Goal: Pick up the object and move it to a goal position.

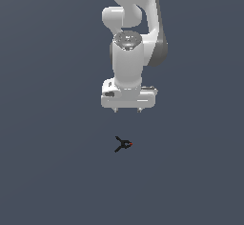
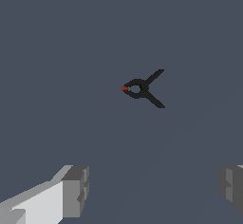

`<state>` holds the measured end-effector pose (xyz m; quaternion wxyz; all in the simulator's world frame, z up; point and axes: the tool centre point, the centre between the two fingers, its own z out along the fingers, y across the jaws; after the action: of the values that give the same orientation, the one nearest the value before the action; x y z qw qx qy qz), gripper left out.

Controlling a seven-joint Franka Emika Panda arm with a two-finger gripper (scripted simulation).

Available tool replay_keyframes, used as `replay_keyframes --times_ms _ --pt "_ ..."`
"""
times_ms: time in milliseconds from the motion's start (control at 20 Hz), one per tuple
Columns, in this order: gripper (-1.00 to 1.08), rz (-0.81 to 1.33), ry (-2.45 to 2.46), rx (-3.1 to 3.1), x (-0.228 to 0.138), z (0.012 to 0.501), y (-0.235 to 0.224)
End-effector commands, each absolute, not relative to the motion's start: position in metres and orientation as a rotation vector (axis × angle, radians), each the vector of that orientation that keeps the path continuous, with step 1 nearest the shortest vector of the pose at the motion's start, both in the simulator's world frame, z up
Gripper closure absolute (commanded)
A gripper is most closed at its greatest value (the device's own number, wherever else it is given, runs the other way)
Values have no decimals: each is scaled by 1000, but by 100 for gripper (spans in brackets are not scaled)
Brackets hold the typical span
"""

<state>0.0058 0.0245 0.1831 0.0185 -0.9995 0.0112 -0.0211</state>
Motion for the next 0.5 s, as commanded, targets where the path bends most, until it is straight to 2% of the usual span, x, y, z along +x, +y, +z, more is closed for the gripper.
replay_keyframes --times_ms 0,450 --pt "-92 -63 59 -3102 7 182 24" --pt "-92 -50 267 -3087 15 173 23"
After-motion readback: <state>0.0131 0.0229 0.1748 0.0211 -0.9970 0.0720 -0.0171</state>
